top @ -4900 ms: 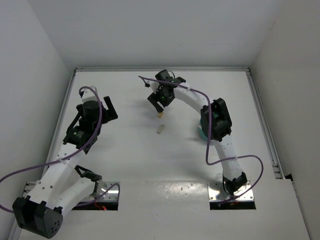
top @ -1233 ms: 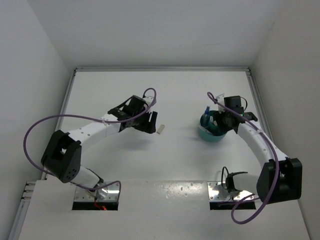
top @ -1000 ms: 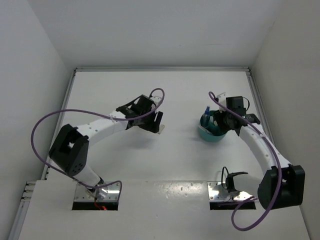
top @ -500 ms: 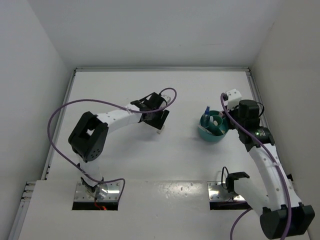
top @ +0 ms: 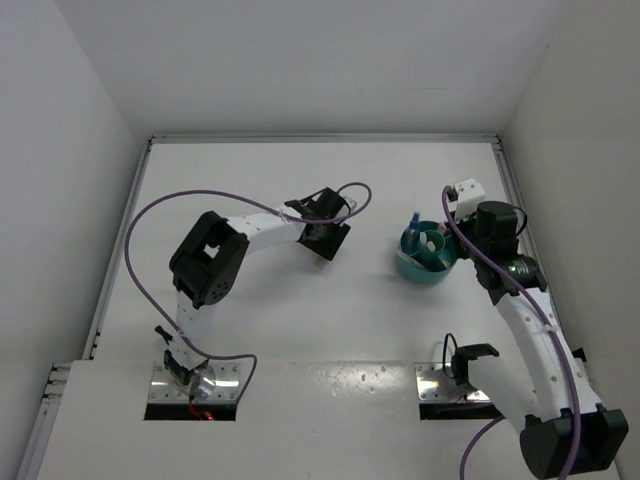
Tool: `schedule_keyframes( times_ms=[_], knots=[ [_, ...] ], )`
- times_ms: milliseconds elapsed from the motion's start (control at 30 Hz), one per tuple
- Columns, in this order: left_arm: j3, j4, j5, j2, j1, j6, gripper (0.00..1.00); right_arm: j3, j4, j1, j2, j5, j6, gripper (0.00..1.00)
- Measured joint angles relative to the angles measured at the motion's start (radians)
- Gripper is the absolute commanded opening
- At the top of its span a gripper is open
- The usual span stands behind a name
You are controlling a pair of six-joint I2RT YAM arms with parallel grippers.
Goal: Sort the stationery into containers
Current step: Pick up the stationery from the center of the board, then place the stationery in the storage box.
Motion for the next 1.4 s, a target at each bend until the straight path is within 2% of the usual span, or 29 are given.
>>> schedule_keyframes(
  times_ms=[133, 233, 267, 367, 433, 500, 533, 600, 633, 667, 700, 733, 867, 967, 1033, 1133, 1300, 1400],
  knots=[
    [0.002, -0.004, -0.011, 0.021, -0.014, -0.002, 0.52, -0.004, 0.01, 0.0, -0.012, 0.008, 0.002, 0.18],
    [0.016, -0.016, -0.026, 0.033, -0.026, -0.007, 0.37, -0.005, 0.014, 0.0, -0.024, 0.013, 0.007, 0.18],
    [0.024, -0.021, -0.034, 0.037, -0.031, -0.007, 0.26, -0.005, 0.013, 0.0, -0.028, 0.013, 0.01, 0.18],
    [0.039, -0.034, -0.051, 0.044, -0.042, -0.012, 0.1, -0.005, 0.014, 0.0, -0.039, 0.013, 0.018, 0.18],
    [0.047, -0.042, -0.065, 0.043, -0.046, -0.014, 0.07, -0.006, 0.017, 0.0, -0.049, 0.019, 0.023, 0.18],
    [0.052, -0.047, -0.074, 0.032, -0.051, -0.029, 0.01, -0.009, 0.031, 0.0, -0.063, 0.037, 0.031, 0.18],
    [0.052, -0.05, -0.074, 0.015, -0.057, -0.038, 0.0, -0.014, 0.045, 0.0, -0.074, 0.052, 0.037, 0.26],
    [0.052, -0.051, -0.068, -0.056, -0.085, -0.066, 0.0, -0.027, 0.073, 0.0, -0.099, 0.101, 0.055, 0.6],
    [0.052, -0.039, -0.057, -0.098, -0.106, -0.08, 0.0, -0.034, 0.09, 0.0, -0.111, 0.13, 0.067, 0.65],
    [0.052, -0.013, -0.046, -0.152, -0.135, -0.097, 0.0, -0.04, 0.111, 0.0, -0.125, 0.162, 0.071, 0.6],
    [0.052, 0.024, -0.031, -0.203, -0.167, -0.112, 0.0, -0.043, 0.122, 0.0, -0.137, 0.186, 0.075, 0.39],
    [0.052, 0.072, -0.011, -0.258, -0.206, -0.126, 0.0, -0.047, 0.138, 0.0, -0.15, 0.217, 0.08, 0.0],
    [0.045, 0.347, 0.09, -0.384, -0.324, -0.182, 0.0, -0.056, 0.2, -0.003, -0.225, 0.335, 0.142, 0.0],
    [0.035, 0.555, 0.153, -0.367, -0.342, -0.224, 0.0, -0.056, 0.255, -0.003, -0.26, 0.418, 0.171, 0.0],
    [0.055, 0.645, 0.187, -0.306, -0.342, -0.251, 0.0, -0.056, 0.283, -0.003, -0.268, 0.46, 0.183, 0.0],
    [0.189, 0.71, 0.233, -0.129, -0.343, -0.283, 0.0, -0.056, 0.305, -0.003, -0.278, 0.519, 0.203, 0.0],
    [0.395, 0.726, 0.27, 0.139, -0.352, -0.315, 0.0, -0.056, 0.349, -0.003, -0.308, 0.618, 0.224, 0.0],
    [0.447, 0.722, 0.269, 0.23, -0.358, -0.32, 0.0, -0.056, 0.369, -0.003, -0.319, 0.645, 0.228, 0.0]
  ],
)
